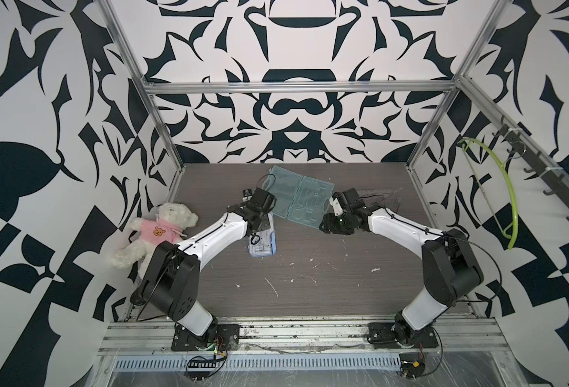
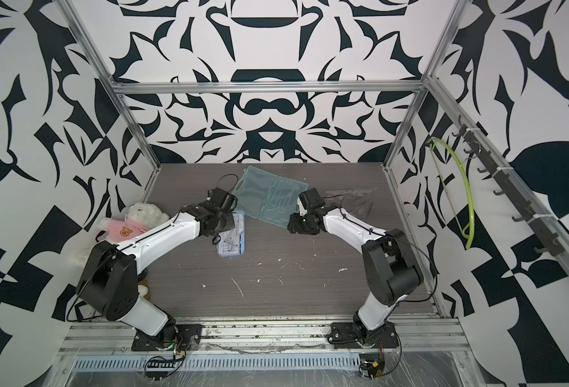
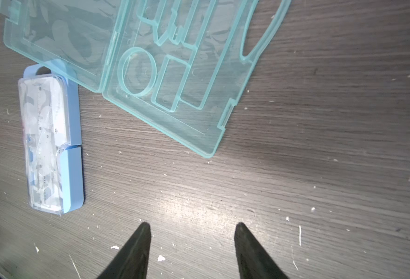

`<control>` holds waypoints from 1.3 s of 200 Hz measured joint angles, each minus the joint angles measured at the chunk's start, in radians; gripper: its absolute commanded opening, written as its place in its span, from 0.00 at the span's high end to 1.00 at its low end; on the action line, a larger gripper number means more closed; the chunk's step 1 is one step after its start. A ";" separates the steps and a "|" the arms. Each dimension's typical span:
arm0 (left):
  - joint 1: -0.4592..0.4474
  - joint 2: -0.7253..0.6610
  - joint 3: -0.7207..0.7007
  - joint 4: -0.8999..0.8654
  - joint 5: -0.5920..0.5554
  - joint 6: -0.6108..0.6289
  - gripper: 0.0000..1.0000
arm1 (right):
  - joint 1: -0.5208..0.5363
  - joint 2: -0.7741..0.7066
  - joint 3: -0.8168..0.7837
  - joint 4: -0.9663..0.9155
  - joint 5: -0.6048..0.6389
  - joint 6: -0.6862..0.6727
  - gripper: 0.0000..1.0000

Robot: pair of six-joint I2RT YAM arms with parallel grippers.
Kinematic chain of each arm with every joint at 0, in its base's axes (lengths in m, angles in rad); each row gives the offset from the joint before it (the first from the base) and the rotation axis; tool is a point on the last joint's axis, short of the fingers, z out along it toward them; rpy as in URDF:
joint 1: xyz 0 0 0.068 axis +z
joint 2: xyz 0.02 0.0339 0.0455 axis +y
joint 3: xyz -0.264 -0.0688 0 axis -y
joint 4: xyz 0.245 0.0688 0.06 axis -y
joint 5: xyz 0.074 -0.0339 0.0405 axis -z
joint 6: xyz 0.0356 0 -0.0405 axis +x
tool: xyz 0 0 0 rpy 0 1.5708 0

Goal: Open the ruler set and take out the ruler
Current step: Move the ruler set box to the center of the board.

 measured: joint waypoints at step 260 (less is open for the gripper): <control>0.141 0.468 0.324 -0.001 0.056 -0.106 1.00 | 0.000 0.000 -0.011 0.008 -0.018 0.002 0.45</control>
